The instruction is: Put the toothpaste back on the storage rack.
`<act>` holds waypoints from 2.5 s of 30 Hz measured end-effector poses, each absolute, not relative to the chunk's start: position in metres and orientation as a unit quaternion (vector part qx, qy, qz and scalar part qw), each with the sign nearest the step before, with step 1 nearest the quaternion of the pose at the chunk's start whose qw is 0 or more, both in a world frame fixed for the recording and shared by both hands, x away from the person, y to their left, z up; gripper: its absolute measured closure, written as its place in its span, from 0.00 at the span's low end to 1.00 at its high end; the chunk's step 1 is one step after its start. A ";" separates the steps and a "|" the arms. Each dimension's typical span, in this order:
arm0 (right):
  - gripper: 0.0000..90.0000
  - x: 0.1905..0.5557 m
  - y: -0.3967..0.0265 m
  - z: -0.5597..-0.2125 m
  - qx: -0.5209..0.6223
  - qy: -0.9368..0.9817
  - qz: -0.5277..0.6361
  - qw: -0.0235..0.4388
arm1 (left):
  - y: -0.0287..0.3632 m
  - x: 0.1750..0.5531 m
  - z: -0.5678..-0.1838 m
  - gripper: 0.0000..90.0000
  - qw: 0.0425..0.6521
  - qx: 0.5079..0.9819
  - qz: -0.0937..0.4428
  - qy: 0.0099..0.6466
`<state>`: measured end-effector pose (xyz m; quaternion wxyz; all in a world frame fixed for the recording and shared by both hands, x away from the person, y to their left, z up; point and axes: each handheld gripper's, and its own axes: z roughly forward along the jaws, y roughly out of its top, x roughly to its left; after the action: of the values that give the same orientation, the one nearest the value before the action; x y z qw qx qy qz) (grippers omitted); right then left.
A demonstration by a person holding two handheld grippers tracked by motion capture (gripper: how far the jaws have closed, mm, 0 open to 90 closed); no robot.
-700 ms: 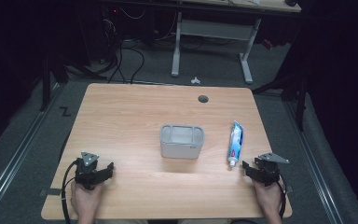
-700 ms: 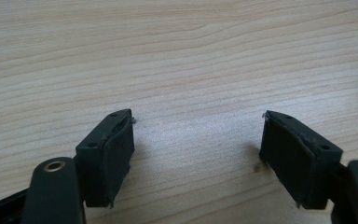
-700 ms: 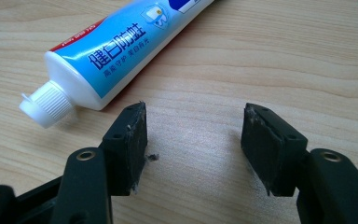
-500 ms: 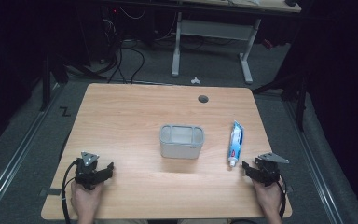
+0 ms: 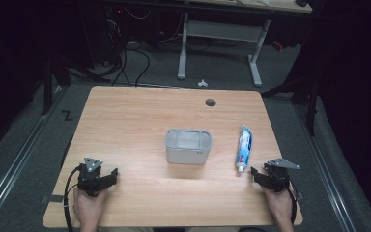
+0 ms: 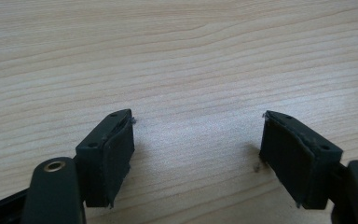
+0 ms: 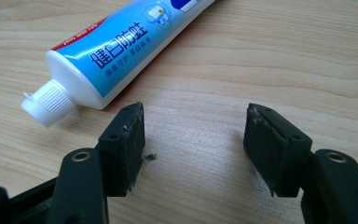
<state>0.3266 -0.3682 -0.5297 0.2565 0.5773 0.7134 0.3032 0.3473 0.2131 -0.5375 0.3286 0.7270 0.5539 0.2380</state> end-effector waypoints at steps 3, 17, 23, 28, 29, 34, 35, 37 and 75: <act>0.43 0.327 -0.368 -0.530 0.577 0.714 0.303 0.257 | 0.213 0.347 -0.537 0.29 0.329 0.727 0.238 0.554; 0.44 0.326 -0.369 -0.529 0.576 0.714 0.306 0.256 | 0.213 0.347 -0.537 0.29 0.329 0.727 0.238 0.554; 0.46 0.320 -0.369 -0.527 0.582 0.706 0.315 0.254 | 0.213 0.347 -0.537 0.29 0.329 0.727 0.238 0.554; 0.48 0.315 -0.368 -0.523 0.579 0.702 0.323 0.261 | 0.213 0.347 -0.537 0.29 0.329 0.727 0.238 0.554; 0.48 0.313 -0.368 -0.521 0.579 0.699 0.329 0.261 | 0.213 0.347 -0.537 0.29 0.329 0.727 0.238 0.554; 0.48 0.311 -0.366 -0.516 0.572 0.701 0.334 0.264 | 0.213 0.347 -0.537 0.29 0.329 0.727 0.237 0.554; 0.48 0.310 -0.365 -0.515 0.573 0.701 0.334 0.263 | 0.213 0.347 -0.537 0.29 0.330 0.727 0.237 0.554; 0.48 0.309 -0.364 -0.512 0.571 0.701 0.338 0.263 | 0.214 0.347 -0.537 0.29 0.330 0.727 0.237 0.554; 0.52 0.335 -0.342 -0.477 0.555 0.717 0.336 0.256 | 0.213 0.347 -0.537 0.29 0.329 0.726 0.238 0.555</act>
<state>0.3351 -0.3421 -0.4772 0.2557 0.5555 0.7165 0.3357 0.3474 0.2134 -0.5374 0.3286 0.7262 0.5550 0.2382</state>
